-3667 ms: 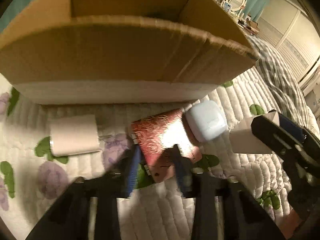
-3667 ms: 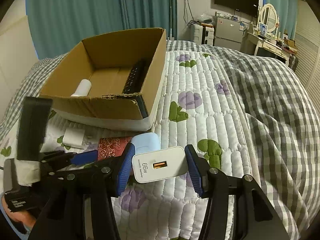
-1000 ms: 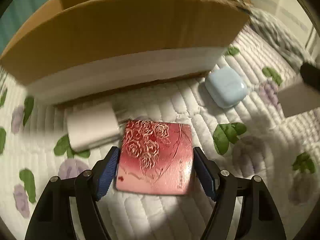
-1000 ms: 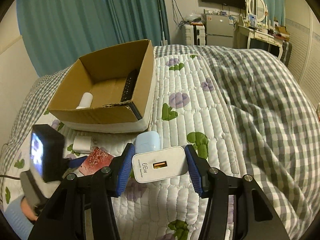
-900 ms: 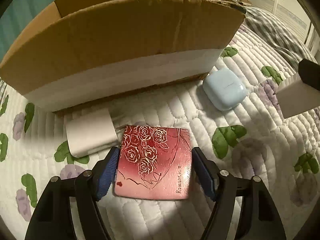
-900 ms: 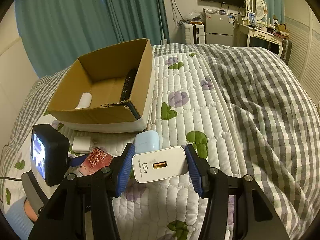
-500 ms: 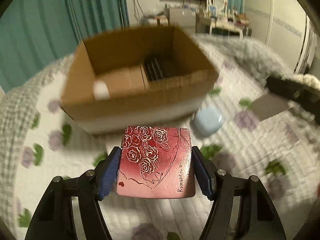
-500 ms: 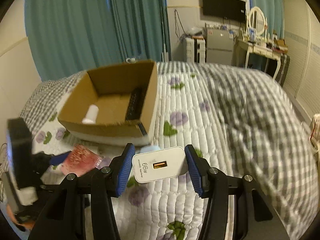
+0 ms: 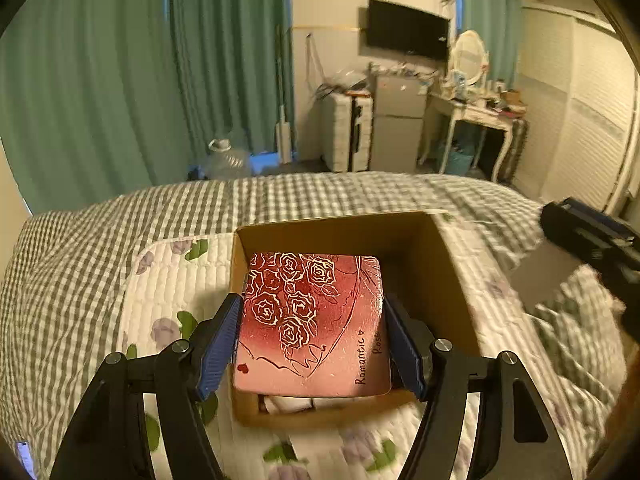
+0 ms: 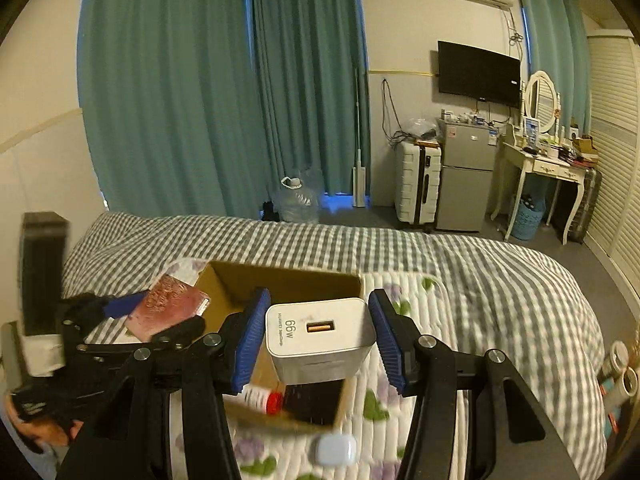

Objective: Organize rigid objects
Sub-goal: 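Lower the notebook into the box with the left gripper while the right carries the charger over it, then release the white charger into the box with the right gripper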

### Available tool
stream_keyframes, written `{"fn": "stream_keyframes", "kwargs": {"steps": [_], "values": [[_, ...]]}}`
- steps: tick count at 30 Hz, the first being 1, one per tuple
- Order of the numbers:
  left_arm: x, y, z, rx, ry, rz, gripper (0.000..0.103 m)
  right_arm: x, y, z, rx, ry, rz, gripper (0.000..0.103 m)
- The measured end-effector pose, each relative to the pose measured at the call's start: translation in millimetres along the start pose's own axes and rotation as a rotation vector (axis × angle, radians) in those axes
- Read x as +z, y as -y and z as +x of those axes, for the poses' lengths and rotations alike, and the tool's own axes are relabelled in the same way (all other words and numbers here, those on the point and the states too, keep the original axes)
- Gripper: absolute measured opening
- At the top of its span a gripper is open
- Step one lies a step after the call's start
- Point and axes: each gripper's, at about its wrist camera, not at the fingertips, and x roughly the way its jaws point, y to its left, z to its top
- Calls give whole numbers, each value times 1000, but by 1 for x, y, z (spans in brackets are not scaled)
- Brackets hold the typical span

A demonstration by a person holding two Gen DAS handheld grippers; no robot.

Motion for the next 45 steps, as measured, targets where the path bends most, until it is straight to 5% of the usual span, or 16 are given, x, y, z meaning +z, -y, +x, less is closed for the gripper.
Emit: {"fn": "stream_keyframes", "kwargs": {"steps": [5,10,14,27,28,30,35,39,45], "values": [[-7,-5,60,22,-54,2,70,-8,-1,41,18,-43,-7,51],[-13,-5,78,-24,-63,-1,73,-23,3,57,55,-61,12,51],[-6,-12,69,-21,-22,-24,81,-20,-1,60,57,-57,-3,51],[0,-65,13,43,39,-47,84,-13,-29,125,65,-110,16,51],[-2,-68,11,47,43,-52,84,-12,-30,126,65,-100,23,59],[-8,-73,3,54,53,-59,84,-11,-31,118,47,-61,36,77],[-22,-79,-27,97,74,-49,84,-8,-40,63,9,-17,-35,78],[-38,-74,-56,115,82,-50,87,-14,-36,7,-36,10,-58,92],[-67,-66,-87,77,78,-84,87,-43,-24,-51,-95,-12,-47,99]]}}
